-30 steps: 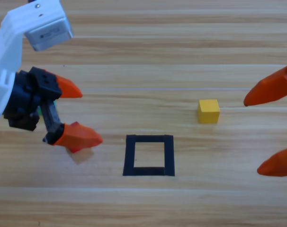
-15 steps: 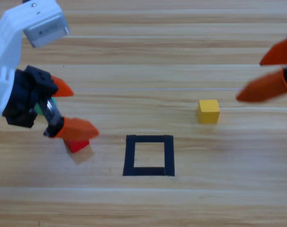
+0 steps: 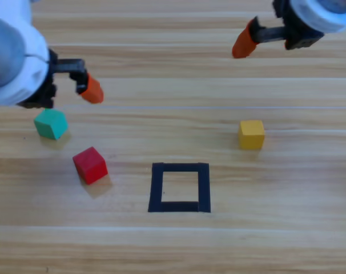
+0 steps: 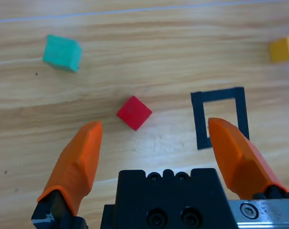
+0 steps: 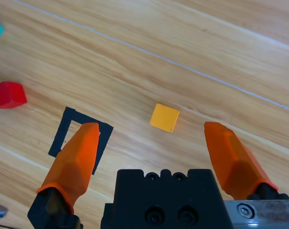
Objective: Stack the blocks in the rectangular block: red at the bottom, yellow in the middle, green on top
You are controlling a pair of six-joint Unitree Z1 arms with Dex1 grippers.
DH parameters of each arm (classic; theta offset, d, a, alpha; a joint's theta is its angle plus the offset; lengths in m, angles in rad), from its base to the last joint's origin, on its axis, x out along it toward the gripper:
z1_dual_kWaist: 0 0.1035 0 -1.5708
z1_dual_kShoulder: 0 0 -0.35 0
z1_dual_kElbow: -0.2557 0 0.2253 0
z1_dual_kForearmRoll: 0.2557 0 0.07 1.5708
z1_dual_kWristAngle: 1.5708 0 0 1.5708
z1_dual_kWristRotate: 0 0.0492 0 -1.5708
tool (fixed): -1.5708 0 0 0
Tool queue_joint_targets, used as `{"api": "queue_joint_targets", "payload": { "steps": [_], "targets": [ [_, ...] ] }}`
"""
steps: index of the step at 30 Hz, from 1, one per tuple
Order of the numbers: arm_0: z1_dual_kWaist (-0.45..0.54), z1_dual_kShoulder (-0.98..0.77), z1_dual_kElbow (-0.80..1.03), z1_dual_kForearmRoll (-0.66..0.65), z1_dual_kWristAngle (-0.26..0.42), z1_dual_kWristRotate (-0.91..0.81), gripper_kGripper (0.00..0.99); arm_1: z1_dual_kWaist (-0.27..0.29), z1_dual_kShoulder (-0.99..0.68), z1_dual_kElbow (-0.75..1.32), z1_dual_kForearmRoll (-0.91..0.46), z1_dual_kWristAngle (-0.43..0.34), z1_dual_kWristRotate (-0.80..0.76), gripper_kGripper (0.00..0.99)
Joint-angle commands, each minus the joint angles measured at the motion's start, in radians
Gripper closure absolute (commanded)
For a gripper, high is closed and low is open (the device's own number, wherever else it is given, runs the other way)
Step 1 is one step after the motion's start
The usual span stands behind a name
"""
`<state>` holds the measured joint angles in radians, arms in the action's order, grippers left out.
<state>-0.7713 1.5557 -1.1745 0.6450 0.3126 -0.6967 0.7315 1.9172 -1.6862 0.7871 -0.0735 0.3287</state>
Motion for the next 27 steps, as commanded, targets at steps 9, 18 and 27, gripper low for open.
{"api": "queue_joint_targets", "payload": {
  "steps": [9, 18, 27],
  "targets": [
    [0.014, 0.567, -0.478, 0.455, 0.014, -0.5, 0.044, -0.029, 0.441, -0.382, 0.333, 0.018, 0.201, 0.019],
    [0.084, 0.644, -0.613, 0.538, -0.072, -0.632, 0.044, -0.037, 0.491, -0.372, 0.339, 0.003, 0.245, 0.022],
    [0.195, 0.63, -0.617, 0.539, -0.116, -0.632, 0.044, -0.043, 0.513, -0.352, 0.347, -0.006, 0.303, 0.042]
  ]
}}
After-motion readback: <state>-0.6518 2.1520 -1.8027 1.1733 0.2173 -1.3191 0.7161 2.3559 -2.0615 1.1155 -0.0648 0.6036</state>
